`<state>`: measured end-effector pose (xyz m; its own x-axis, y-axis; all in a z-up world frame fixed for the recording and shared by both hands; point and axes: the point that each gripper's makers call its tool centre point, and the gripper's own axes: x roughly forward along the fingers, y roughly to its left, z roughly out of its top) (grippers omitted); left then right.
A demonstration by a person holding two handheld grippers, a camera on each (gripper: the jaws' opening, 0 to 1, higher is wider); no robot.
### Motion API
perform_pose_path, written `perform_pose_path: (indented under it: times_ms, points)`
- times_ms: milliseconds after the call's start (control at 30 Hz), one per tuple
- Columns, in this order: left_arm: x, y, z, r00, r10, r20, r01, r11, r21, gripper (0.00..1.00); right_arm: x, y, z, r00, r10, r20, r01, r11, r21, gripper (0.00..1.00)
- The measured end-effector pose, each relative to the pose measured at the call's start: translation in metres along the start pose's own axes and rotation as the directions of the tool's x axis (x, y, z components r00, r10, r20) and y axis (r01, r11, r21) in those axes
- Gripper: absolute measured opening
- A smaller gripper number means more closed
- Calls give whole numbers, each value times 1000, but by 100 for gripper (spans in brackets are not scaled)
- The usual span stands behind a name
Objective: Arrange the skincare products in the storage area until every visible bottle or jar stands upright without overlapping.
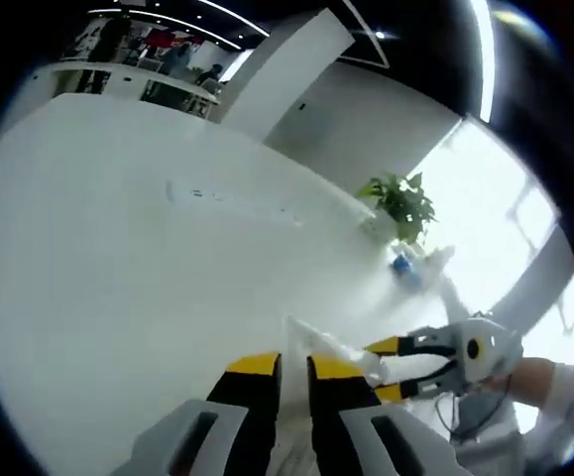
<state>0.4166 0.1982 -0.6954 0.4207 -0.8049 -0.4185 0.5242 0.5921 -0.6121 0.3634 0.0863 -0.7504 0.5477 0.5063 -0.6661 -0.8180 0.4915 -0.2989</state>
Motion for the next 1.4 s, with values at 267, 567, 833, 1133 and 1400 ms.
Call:
perform_pose_path:
  times_ms: [267,567,833,1133,1400]
  points:
    - [4,-56,15,994,-95,52,91,992,82,9,-2,0,-1,998,-56,24,55,997,53,29]
    - [15,-110,22,999,-45,-7,45,938,344,11,-9,-3,-9,992,-117,54,103,971,214,30]
    - [30,-174,3,996,-91,-18,84,797,599,11,-14,7,-20,991,-112,66,81,926,368,30]
    - [39,-180,-11,997,-34,-69,72,727,683,9,-14,10,-24,997,-72,15,59,906,419,30]
    - [41,-175,-14,991,-22,-130,103,746,658,10,-43,-4,15,983,-21,182,-48,930,365,32]
